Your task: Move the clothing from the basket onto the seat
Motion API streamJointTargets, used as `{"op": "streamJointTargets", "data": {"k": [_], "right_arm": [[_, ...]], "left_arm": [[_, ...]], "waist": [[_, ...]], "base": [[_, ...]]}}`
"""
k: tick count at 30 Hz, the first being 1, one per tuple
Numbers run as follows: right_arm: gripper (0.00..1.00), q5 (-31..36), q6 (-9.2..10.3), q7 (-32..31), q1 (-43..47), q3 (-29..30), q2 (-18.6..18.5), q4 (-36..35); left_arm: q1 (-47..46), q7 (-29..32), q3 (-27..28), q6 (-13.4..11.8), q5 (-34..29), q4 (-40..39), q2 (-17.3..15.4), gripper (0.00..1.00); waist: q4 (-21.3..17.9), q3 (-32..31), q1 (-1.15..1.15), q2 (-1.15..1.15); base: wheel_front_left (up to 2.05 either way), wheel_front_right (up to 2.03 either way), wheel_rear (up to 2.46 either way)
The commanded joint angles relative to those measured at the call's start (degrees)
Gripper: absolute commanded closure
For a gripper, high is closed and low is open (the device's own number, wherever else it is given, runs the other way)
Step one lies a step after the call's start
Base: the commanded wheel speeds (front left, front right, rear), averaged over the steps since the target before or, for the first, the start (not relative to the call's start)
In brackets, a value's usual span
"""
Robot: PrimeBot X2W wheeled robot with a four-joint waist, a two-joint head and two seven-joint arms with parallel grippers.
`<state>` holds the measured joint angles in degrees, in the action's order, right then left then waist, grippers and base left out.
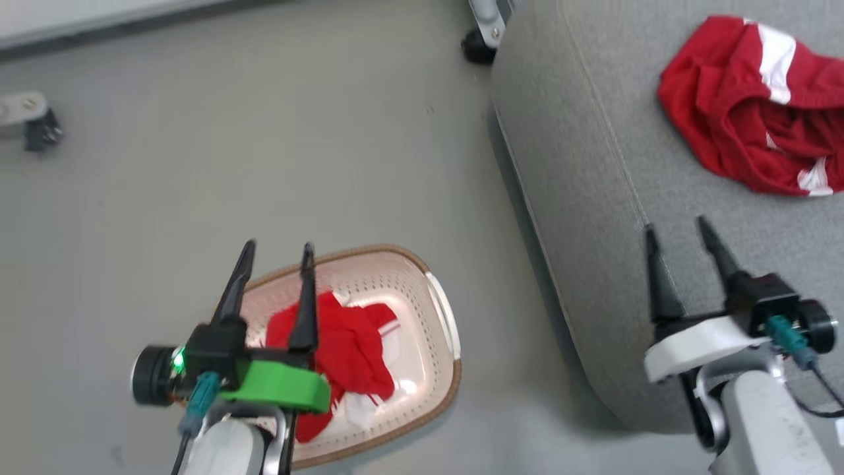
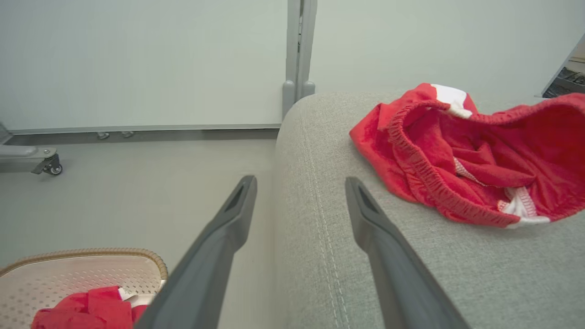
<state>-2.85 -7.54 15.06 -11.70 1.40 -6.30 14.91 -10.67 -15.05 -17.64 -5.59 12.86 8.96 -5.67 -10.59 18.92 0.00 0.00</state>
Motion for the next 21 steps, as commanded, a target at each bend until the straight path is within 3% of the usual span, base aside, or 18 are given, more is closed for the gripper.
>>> {"op": "streamJointTargets", "data": {"k": [1,6,12,17,21], "right_arm": [[0.0,-0.9,0.11,0.2,1.9,-1.6,-0.6,-0.4],[0.0,-2.6,0.1,0.2,5.0,-4.9,0.2,-1.9],[0.0,-2.6,0.1,0.2,8.0,-4.7,1.5,-4.7],[0.0,-2.1,0.1,0.2,11.0,-5.4,2.1,-7.0],[0.0,-1.9,0.1,0.2,13.7,-5.7,2.4,-8.5]], "left_arm": [[2.9,-0.2,1.5,-0.2,-0.9,-0.4,0.8,0.0],[9.2,-0.1,5.9,0.5,-1.7,-0.8,2.1,0.0],[14.2,-0.1,9.4,1.6,-2.5,-3.6,2.6,0.0],[18.1,-0.1,10.6,2.6,-1.9,-7.4,2.8,0.0],[20.8,-0.1,11.0,2.0,-1.4,-8.6,2.7,0.0]], "waist": [[6.4,-11.1,0.0,0.0],[8.6,-16.2,0.0,0.0],[9.9,-19.4,0.0,0.0],[10.1,-21.1,0.0,0.0],[10.0,-21.9,0.0,0.0]], "base": [[0.0,0.0,0.0],[0.0,0.0,0.0],[0.0,0.0,0.0],[0.0,0.0,0.0],[0.0,0.0,0.0]]}}
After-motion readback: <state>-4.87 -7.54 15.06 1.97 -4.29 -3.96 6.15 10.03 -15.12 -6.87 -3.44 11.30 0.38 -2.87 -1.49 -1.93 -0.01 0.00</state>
